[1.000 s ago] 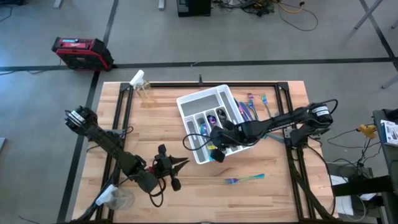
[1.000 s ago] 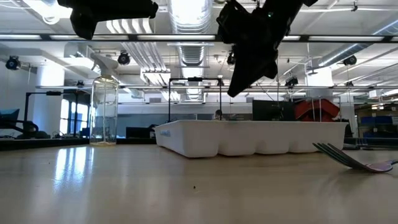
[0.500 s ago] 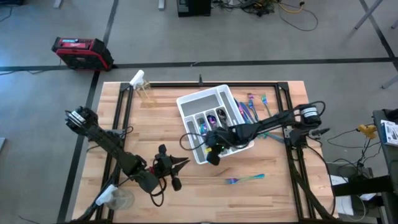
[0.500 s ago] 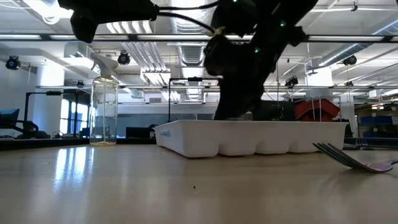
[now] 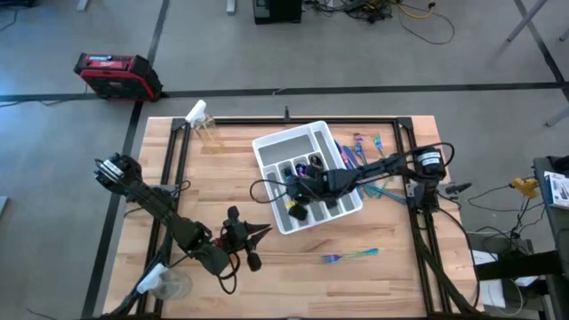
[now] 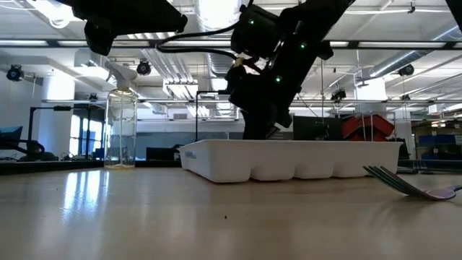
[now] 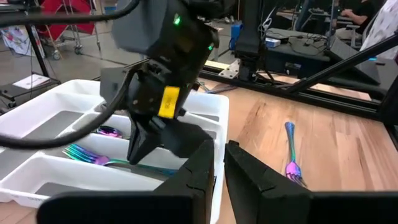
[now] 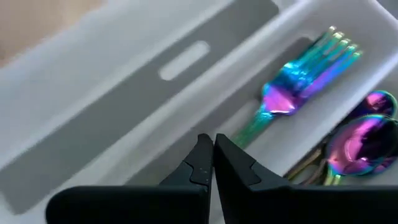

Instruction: Sort silverware

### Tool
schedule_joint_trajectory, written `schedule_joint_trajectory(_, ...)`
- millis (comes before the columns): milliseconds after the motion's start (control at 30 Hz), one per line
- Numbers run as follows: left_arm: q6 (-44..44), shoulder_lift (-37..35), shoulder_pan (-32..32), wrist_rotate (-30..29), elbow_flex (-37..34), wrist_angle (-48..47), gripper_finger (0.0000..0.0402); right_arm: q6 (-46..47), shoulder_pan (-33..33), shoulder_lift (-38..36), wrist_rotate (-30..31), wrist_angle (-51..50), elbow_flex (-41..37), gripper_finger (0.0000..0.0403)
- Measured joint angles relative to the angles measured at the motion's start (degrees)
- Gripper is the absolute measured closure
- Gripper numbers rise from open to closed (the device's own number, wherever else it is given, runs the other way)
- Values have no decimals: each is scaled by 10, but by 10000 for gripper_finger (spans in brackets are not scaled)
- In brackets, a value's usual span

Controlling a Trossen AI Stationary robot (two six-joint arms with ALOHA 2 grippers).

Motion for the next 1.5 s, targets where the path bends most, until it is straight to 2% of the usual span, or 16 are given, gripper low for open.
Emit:
schedule_joint_trajectory(133, -12, 0, 0, 0, 0, -10, 377, -2, 19, -16, 6, -42, 0, 403)
schedule_joint_trajectory(233, -24, 0, 0, 1, 0, -18, 377, -22, 62, -47, 2, -92, -1, 403)
schedule_joint_trajectory(467, -25, 14, -1, 20, 0, -17, 377, -56, 245, -131, 12, -119, -32, 403)
schedule_joint_trajectory(633, -26, 52, 0, 21, 0, 19, 377, 35, 377, -138, 28, -114, -68, 395)
schedule_joint_trajectory(800, -20, 83, 0, 20, 2, 75, 377, 126, 446, -125, 42, -115, -113, 346)
schedule_joint_trajectory(933, -10, 92, 0, 20, 5, 108, 377, 156, 459, -124, 111, -79, -168, 297)
schedule_joint_trajectory(1033, -13, 92, 0, 20, 5, 112, 377, 162, 453, -124, 116, -24, -210, 273)
schedule_joint_trajectory(1133, -15, 92, 0, 20, 5, 114, 377, 170, 448, -124, 117, 26, -247, 268)
schedule_joint_trajectory(1267, -16, 92, 0, 20, 5, 116, 377, 197, 440, -128, 101, 51, -274, 292)
schedule_joint_trajectory(1500, -17, 92, 7, 20, 5, 123, 377, 187, 415, -129, 36, 53, -284, 391)
